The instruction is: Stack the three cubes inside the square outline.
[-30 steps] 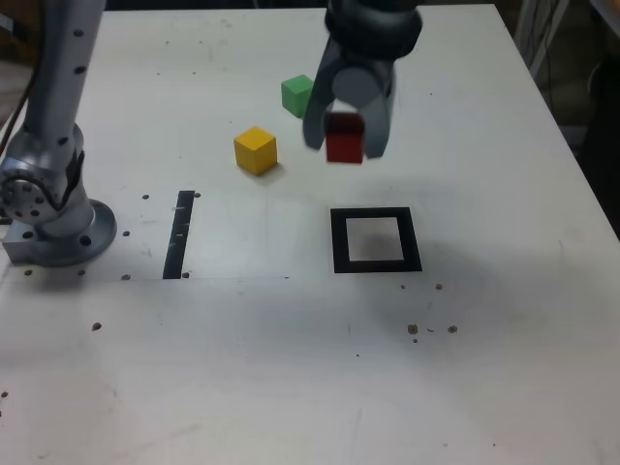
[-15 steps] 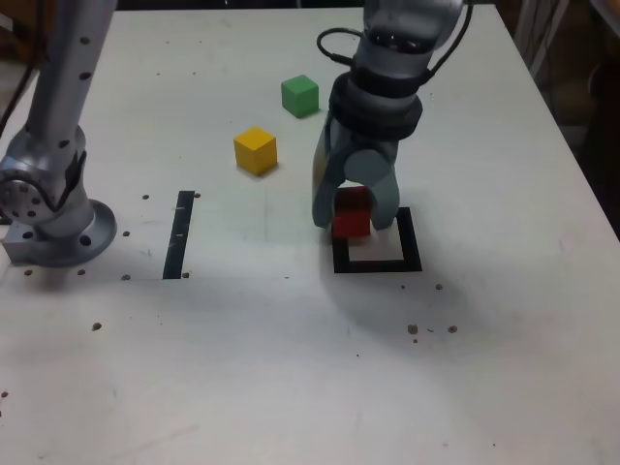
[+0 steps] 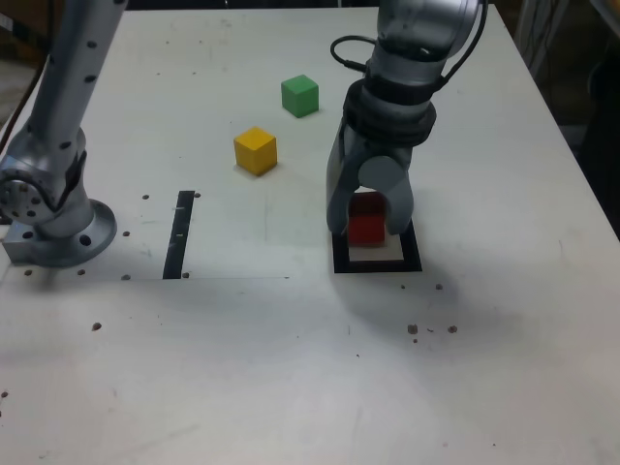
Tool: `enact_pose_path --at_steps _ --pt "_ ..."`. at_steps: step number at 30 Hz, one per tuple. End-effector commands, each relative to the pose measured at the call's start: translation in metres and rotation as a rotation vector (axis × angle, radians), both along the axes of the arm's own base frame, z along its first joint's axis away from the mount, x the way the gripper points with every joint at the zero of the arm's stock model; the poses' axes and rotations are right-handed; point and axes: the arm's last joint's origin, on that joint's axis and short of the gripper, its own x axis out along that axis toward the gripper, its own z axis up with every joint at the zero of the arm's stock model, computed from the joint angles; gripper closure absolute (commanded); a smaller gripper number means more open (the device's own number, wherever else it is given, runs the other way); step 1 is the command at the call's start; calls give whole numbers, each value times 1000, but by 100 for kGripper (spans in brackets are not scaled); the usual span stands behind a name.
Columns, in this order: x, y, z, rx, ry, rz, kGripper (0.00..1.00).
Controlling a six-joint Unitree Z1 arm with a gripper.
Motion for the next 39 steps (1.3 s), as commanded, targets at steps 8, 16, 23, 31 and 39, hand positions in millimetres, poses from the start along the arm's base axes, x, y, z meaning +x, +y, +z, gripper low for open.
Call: enact_pose_path --at_steps 8,16,23,31,39 --pt "6 -6 -8 -5 13 -15 44" --pt "4 -6 -6 13 11 -23 2" --pt "-10 -8 23 53 -39 -32 1" --pt "-37 -4 64 86 -51 -40 1" --pt "-79 23 89 81 -52 -54 1"
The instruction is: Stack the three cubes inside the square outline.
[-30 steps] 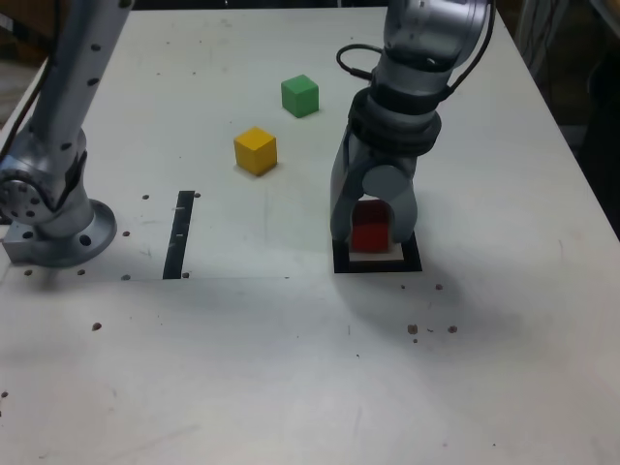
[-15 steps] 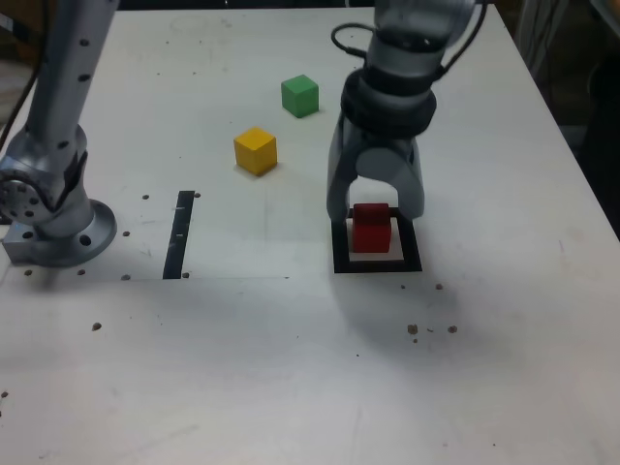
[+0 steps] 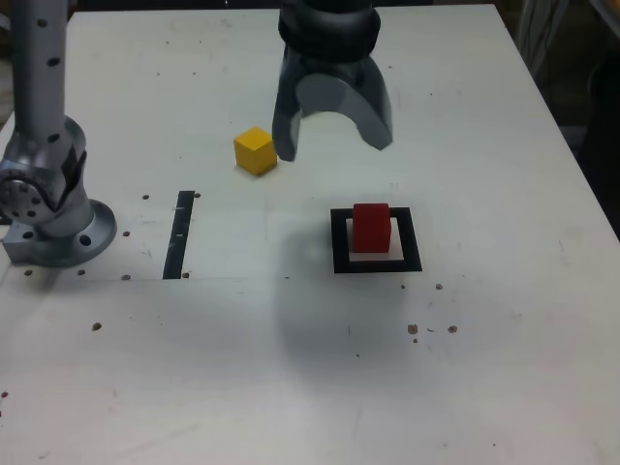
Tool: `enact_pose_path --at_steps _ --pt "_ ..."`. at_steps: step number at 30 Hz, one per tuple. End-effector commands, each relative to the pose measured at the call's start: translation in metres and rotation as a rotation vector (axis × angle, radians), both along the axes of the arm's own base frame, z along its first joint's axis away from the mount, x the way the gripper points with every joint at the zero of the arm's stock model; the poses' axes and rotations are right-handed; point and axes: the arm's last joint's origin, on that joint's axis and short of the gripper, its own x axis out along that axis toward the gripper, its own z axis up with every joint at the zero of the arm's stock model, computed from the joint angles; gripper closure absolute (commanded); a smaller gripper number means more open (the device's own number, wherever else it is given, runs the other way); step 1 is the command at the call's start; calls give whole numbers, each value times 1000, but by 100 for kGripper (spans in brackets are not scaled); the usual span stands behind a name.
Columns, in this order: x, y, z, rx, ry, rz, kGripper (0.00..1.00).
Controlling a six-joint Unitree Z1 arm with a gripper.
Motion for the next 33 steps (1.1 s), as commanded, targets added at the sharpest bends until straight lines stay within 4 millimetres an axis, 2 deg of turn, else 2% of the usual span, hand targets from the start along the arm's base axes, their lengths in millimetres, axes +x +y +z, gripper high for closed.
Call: enact_pose_path --at_steps 1,4,7,14,19,26,33 --pt "-19 16 7 -4 -3 6 1" --pt "-44 39 11 10 5 34 1" --pt "-61 57 12 33 22 53 1" --pt "-69 83 15 122 44 -1 1" --pt "-70 102 3 109 96 -58 1" --pt "-75 108 -12 73 154 -245 1" --pt "-79 106 -36 47 172 -302 1"
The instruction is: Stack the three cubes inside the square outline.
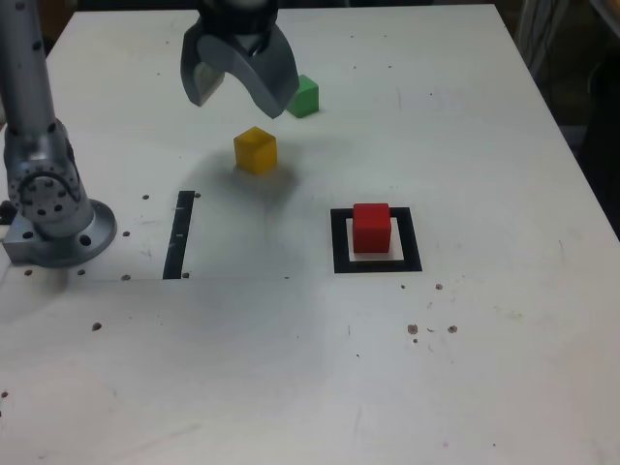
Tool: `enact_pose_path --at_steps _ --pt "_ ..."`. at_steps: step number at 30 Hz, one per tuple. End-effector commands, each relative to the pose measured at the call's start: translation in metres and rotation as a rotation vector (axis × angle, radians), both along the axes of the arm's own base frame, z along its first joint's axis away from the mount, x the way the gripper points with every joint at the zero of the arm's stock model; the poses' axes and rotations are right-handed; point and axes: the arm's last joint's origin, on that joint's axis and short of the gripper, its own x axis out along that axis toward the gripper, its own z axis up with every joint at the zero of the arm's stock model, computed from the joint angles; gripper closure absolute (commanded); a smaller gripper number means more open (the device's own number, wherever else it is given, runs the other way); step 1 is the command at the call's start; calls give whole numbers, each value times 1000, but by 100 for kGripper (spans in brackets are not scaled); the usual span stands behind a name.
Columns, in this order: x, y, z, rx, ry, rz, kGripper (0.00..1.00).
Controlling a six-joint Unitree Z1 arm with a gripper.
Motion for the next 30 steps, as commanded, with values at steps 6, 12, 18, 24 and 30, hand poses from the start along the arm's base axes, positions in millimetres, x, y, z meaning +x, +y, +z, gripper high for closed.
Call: enact_pose_path --at_steps 6,12,18,24,30 --pt "5 -3 -25 -37 -12 -8 2" --pt "8 -3 -44 -32 4 -11 5" --pt "14 0 -61 -36 46 -13 11" --pt "17 0 -61 -32 39 -19 15" --pt "17 -2 -62 -40 39 -25 26"
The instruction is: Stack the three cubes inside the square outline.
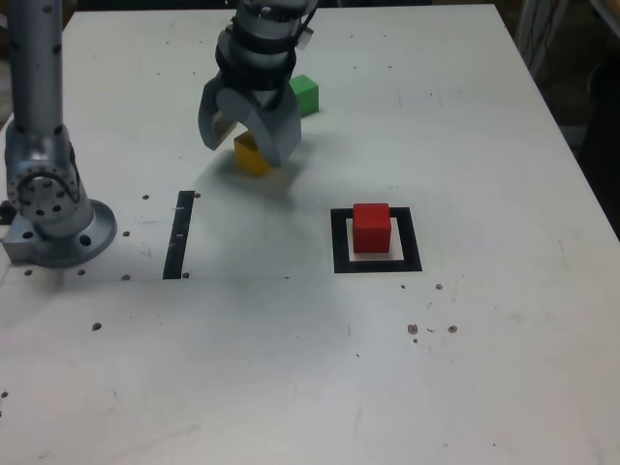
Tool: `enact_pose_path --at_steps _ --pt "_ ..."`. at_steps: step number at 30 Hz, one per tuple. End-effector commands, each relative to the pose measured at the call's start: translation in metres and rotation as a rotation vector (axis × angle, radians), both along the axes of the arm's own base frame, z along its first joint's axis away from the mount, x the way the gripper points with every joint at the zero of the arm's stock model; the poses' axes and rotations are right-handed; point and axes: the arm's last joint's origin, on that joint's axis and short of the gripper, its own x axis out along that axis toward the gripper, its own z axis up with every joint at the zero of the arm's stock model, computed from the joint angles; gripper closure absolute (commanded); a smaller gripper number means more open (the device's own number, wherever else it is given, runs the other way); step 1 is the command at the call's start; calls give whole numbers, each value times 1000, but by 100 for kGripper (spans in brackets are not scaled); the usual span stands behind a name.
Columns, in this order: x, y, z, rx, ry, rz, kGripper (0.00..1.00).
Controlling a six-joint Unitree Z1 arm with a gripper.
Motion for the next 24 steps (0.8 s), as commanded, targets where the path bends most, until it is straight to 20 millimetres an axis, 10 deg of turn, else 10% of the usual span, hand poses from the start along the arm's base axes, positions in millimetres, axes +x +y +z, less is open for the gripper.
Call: enact_pose_path --at_steps 1,24 --pt "0 0 -2 -5 3 -2 28" --pt "21 1 -6 -88 26 8 76"
